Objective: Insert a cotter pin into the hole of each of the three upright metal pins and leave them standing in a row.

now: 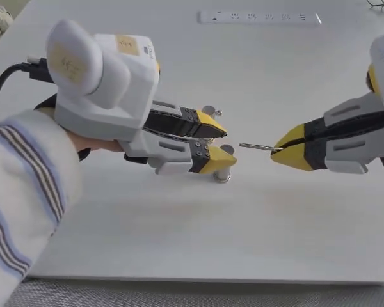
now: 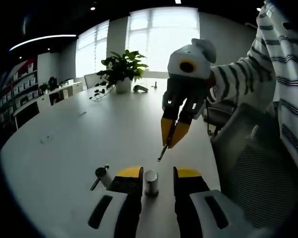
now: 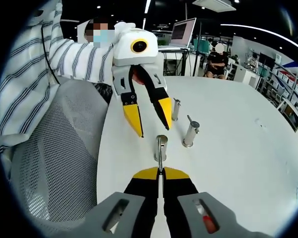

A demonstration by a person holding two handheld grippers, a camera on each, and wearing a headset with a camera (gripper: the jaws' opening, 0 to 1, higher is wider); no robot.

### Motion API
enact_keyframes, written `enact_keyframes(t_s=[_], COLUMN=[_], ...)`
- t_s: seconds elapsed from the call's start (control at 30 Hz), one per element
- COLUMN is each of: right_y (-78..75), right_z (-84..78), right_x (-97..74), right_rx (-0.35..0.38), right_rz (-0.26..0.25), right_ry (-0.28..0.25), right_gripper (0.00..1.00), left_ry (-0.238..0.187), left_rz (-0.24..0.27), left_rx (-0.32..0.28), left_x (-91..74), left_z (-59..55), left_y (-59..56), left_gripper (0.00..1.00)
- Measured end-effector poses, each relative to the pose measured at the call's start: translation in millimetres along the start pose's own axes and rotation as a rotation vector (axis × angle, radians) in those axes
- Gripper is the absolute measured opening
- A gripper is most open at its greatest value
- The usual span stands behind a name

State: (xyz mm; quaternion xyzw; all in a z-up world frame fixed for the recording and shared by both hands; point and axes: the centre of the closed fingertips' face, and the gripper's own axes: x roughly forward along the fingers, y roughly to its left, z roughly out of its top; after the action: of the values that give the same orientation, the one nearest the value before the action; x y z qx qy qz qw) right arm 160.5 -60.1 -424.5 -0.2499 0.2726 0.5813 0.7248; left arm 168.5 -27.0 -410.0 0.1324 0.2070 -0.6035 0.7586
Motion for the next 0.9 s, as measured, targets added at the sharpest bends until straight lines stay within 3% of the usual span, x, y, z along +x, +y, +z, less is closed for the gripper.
enact_keyframes(t_s=[0.43, 0.9], right_y=[-8.0, -6.8], right_z=[-16.2, -13.2], right_x=[13.6, 18.2], right_rx=[-0.003, 0.006], right_rz=[0.02, 0.032], right_ry=[0.029, 0.022], right_gripper=[0.0, 0.0], left_ry=[0.046, 0.074], left_rz=[-0.009, -0.015], left_rx=[-0.013, -0.011], left_x=[8.8, 8.3], left_z=[-14.3, -20.5], left_y=[9.0, 12.6], left_gripper=[0.16, 0.1])
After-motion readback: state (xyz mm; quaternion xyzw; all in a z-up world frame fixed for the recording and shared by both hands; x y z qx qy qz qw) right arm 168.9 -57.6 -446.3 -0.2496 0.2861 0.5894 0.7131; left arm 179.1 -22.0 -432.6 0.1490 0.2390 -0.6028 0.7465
